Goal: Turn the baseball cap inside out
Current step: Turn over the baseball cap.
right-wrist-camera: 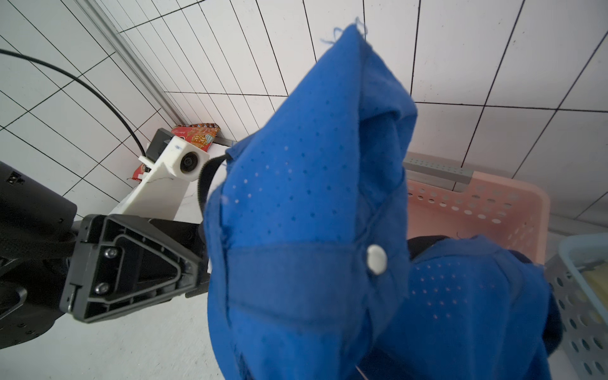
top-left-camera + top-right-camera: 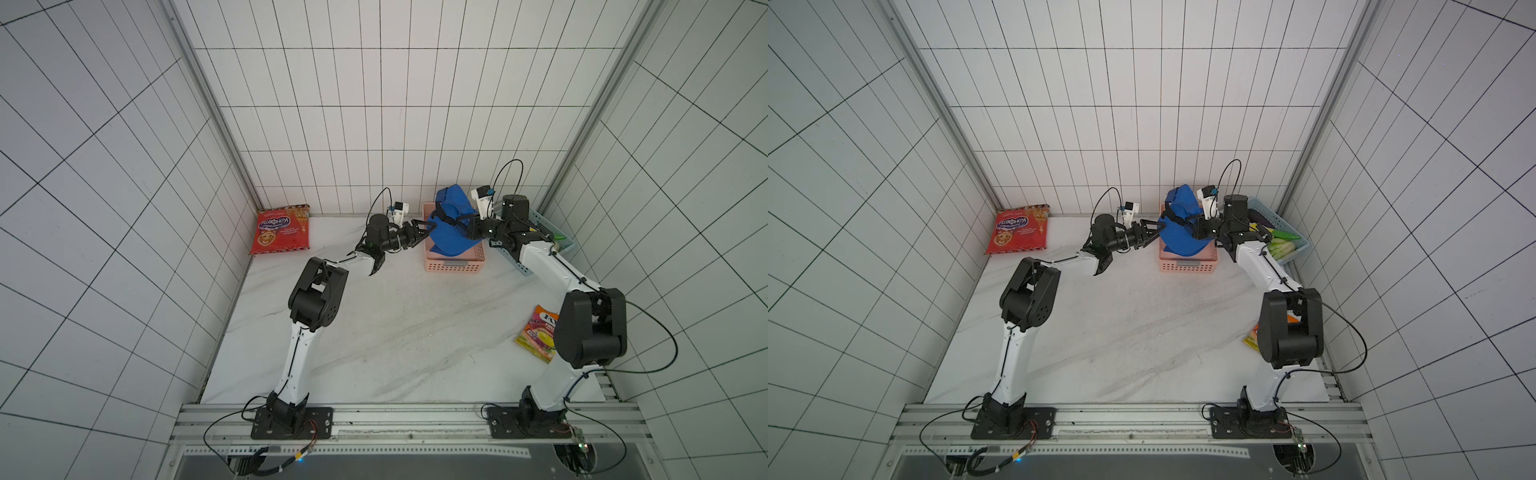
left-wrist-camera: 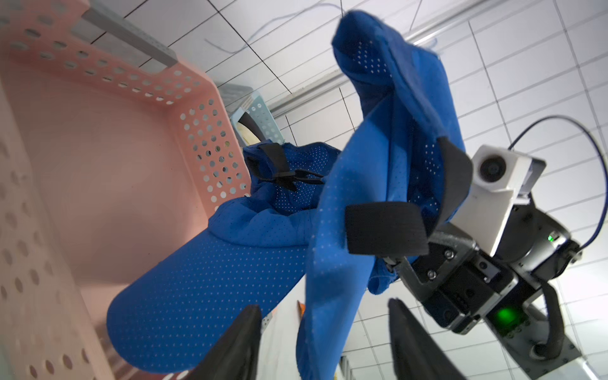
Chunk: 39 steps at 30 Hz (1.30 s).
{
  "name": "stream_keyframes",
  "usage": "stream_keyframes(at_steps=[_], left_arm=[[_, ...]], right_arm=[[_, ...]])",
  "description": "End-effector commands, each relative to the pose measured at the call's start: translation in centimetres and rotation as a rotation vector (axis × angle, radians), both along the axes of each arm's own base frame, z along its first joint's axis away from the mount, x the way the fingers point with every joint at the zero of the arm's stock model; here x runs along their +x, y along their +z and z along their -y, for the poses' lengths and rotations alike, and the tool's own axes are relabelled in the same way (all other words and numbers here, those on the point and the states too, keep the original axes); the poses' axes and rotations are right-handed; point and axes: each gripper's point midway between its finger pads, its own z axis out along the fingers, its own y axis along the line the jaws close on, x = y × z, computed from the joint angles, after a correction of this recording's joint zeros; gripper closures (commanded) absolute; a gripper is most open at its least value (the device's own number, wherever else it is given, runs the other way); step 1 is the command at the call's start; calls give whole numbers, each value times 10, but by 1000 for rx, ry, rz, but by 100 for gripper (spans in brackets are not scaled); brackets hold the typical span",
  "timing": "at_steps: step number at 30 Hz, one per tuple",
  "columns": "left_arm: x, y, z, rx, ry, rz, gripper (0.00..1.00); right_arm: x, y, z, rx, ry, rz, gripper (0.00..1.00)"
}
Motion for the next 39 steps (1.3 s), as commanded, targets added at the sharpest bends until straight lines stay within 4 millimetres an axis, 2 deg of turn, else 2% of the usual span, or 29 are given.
stream_keyframes(at_steps=[1, 2, 3, 4, 5, 6, 9, 12, 14, 20, 23, 28, 33, 35, 39], left_arm=[[-8, 12, 10, -82, -71, 23, 67], [-10, 12, 11, -92, -83, 23, 78], [-12, 12, 13, -97, -91, 23, 90], [-13, 12, 13, -98, -89, 21, 98], [-14, 11, 13, -97, -87, 22, 100], [-15, 11, 13, -96, -86, 23, 100], [-19, 16, 12, -108, -83, 27, 100], [-21, 28, 9, -140, -68, 35, 100], [-24, 41, 3, -168, -48, 55, 100], [-39, 87, -13, -240, -3, 115, 100], [-50, 102, -18, -268, -8, 117, 100], [-64, 119, -20, -305, -24, 125, 100], [-68, 139, -25, -314, -8, 163, 100], [-71, 148, -29, -306, 15, 192, 100], [-82, 164, -52, -310, 134, 244, 100]], right_arm=[[-2, 8, 11, -4, -35, 13, 93], [-1, 8, 15, -14, -58, 9, 85], [0, 9, 21, -23, -84, 7, 71], [1, 9, 27, -32, -116, 0, 50], [2, 11, 34, -38, -149, -2, 33], [3, 11, 41, -46, -184, -4, 20], [0, 20, 59, -56, -253, 8, 0], [-6, 36, 74, -60, -303, 35, 1], [-17, 56, 81, -58, -322, 62, 1], [-57, 106, 88, -64, -316, 149, 1], [-77, 117, 90, -57, -315, 161, 1], [-101, 115, 84, -28, -267, 132, 1], [-123, 118, 78, -15, -221, 108, 1], [-134, 127, 76, 9, -204, 117, 1], [-165, 160, 62, 97, -105, 168, 1]])
